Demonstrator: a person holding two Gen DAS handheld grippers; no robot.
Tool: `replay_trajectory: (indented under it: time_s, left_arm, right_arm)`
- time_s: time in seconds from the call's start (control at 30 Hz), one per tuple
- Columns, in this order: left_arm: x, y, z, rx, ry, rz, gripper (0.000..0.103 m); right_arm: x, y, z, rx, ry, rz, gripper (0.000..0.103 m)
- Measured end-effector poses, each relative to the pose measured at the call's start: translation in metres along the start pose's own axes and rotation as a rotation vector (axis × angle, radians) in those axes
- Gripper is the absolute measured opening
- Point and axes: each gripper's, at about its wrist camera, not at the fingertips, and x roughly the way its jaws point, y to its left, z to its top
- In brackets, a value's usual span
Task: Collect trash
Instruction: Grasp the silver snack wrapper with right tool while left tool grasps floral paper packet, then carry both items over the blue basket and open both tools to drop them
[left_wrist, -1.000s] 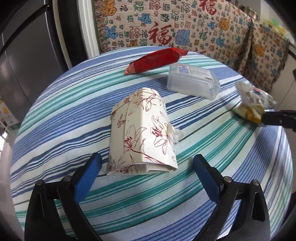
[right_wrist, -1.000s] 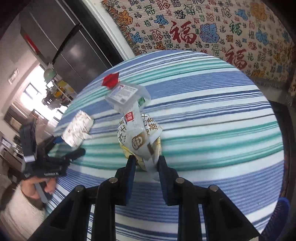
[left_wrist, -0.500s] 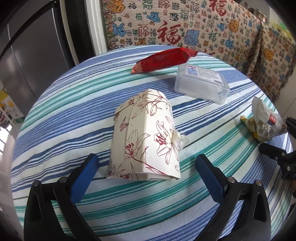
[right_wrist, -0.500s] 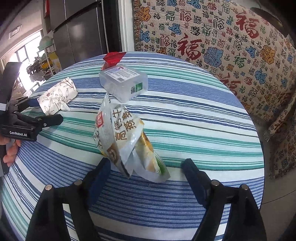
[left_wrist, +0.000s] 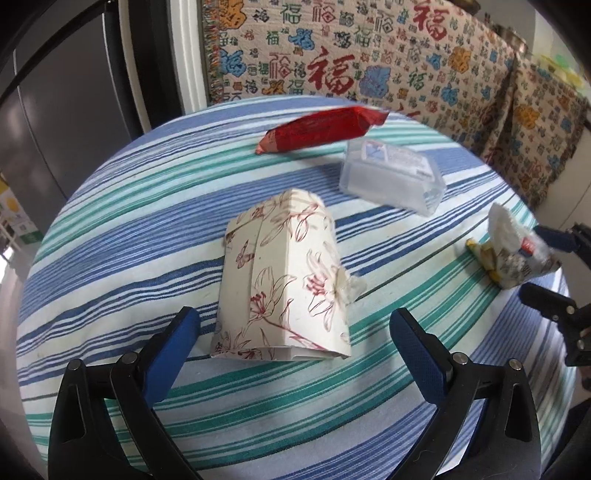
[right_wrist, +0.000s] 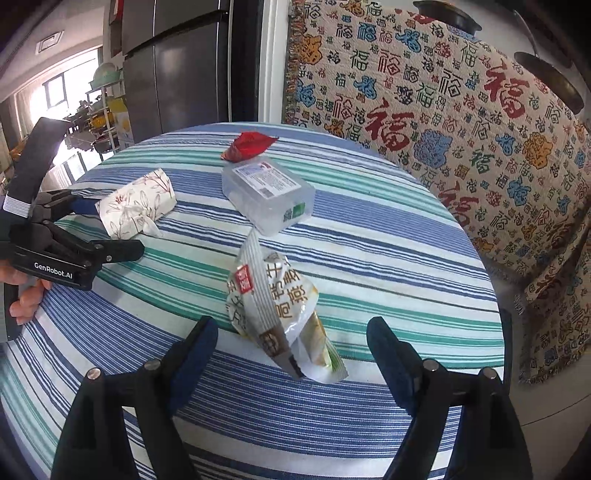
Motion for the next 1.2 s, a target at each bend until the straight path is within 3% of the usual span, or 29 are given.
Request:
replay_trajectory:
  time_s: [0.07,0.1,0.17,0.2,0.23,0.33,0.43,0.5,0.6,0.67,0.7,0.73,0.83,0.9,0.97,1.0,1.03,1.2]
  left_arm:
    - [-0.011,-0.002,0.004,0.002,-0.039,-0.029,0.101]
    - [-0.015,-0.003,0.006,0.011,-0.056,-0.026,0.095]
    - [-0.020,-0.006,0.010,0.030,-0.071,-0.025,0.068]
    - [-0.020,-0.007,0.012,0.037,-0.076,-0.014,0.049]
    - [-0.021,-0.006,0.012,0.039,-0.082,-0.018,0.038]
    - [-0.029,-0.001,0.016,0.001,-0.112,-0.066,0.017]
    - [-0.035,-0.002,0.018,-0.015,-0.116,-0.120,0.005]
    - [-0.034,-0.007,0.017,0.016,-0.118,-0.097,0.004]
    - [-0.037,-0.009,0.016,0.040,-0.136,-0.003,0.007]
    - [-0.037,-0.006,0.016,0.039,-0.129,0.059,0.041]
    - [-0.037,-0.003,0.016,0.031,-0.132,0.069,0.083]
    - [-0.039,0.000,0.014,0.027,-0.148,0.063,0.100]
    - [-0.029,0.006,0.013,0.019,-0.097,0.039,0.099]
    - [-0.010,0.010,0.010,0.008,-0.046,0.069,0.099]
    - [0.005,0.013,0.011,-0.017,-0.016,0.061,0.093]
    - [0.007,0.015,0.013,-0.040,-0.020,0.023,0.077]
    - [0.008,0.017,0.015,-0.063,-0.024,-0.013,0.069]
    - [-0.005,0.012,0.018,-0.060,-0.079,-0.034,0.067]
  right_arm:
    - [-0.001,-0.005,0.003,0.030,0.015,0.056,0.032]
    - [-0.002,-0.010,0.005,0.071,0.019,0.075,0.028]
    - [-0.006,-0.017,0.007,0.120,0.016,0.102,0.024]
    - [-0.009,-0.019,0.007,0.129,0.016,0.112,0.024]
    - [-0.013,-0.020,0.006,0.134,0.017,0.115,0.024]
    - [-0.024,-0.026,0.003,0.161,0.017,0.121,0.023]
    - [-0.039,-0.038,-0.002,0.209,0.008,0.128,0.022]
    - [-0.047,-0.049,-0.008,0.236,0.008,0.120,0.022]
    - [-0.056,-0.061,-0.018,0.256,0.005,0.095,0.022]
    - [-0.060,-0.065,-0.022,0.256,0.006,0.098,0.022]
    - [-0.063,-0.065,-0.023,0.250,0.004,0.095,0.022]
    - [-0.064,-0.065,-0.024,0.244,0.003,0.096,0.022]
    - [-0.064,-0.063,-0.025,0.230,0.006,0.103,0.022]
    - [-0.061,-0.062,-0.025,0.223,0.013,0.106,0.022]
    - [-0.057,-0.061,-0.024,0.222,0.017,0.107,0.021]
    - [-0.056,-0.060,-0.024,0.223,0.018,0.107,0.022]
    - [-0.056,-0.060,-0.023,0.222,0.016,0.108,0.022]
    - [-0.060,-0.059,-0.024,0.215,0.010,0.109,0.022]
